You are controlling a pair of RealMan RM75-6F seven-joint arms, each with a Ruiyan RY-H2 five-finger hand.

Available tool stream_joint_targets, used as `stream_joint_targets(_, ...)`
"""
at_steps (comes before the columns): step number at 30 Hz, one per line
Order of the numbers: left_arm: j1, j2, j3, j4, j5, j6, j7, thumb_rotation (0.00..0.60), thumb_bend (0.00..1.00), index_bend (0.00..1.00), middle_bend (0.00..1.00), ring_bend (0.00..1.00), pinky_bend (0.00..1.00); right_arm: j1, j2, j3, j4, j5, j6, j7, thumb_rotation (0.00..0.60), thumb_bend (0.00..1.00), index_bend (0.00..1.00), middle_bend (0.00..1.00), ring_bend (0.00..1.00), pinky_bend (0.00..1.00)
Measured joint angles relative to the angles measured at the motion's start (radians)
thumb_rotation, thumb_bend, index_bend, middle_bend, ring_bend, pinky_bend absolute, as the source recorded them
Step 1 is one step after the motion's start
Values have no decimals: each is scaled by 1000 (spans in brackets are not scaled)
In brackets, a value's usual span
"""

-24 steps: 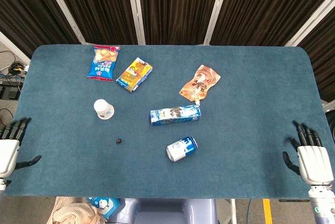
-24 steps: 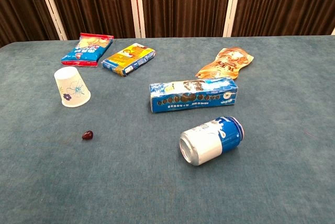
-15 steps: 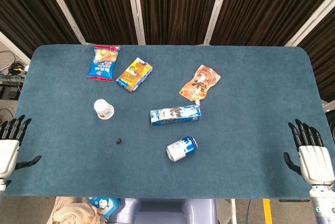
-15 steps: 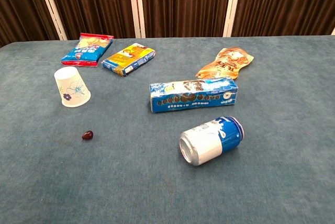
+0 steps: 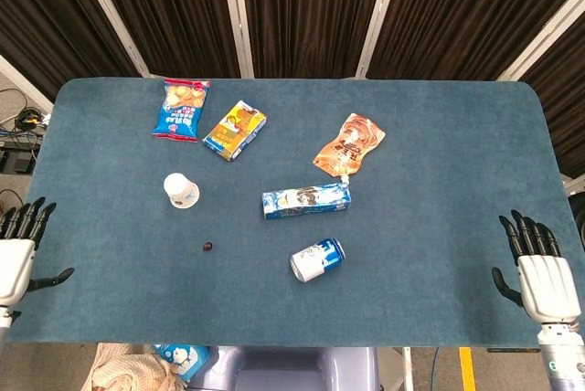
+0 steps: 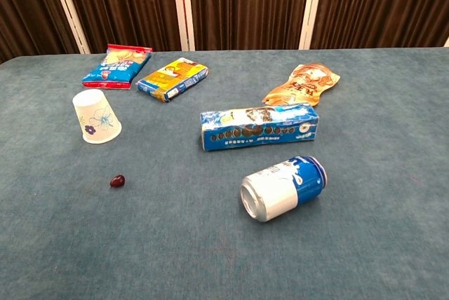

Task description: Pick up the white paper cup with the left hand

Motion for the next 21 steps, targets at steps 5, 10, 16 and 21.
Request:
stream_joint_targets(5, -41, 17, -27, -29, -7, -34, 23, 600, 37, 0, 0, 0, 108, -3, 6, 0, -6, -1, 5, 20, 600, 382, 0, 0, 0, 82)
stream_joint_targets(10, -118, 29, -78, -56, -55, -116, 81, 600, 60, 8, 25, 33, 192, -3, 9, 0, -15, -3, 3, 33, 600, 383, 0, 0, 0, 82)
stream_joint_targets(16, -234, 22, -145, -69, -201, -245, 178, 600, 84, 103, 129, 110, 265, -3, 12, -3, -17, -9, 4, 45, 600, 382, 0, 0, 0, 81)
stream_joint_targets(21, -325, -24, -184, -50, -354, -327, 275, 600, 99, 117, 144, 123, 265, -8, 17, -2, -19, -4, 7, 67, 600, 383, 0, 0, 0, 81)
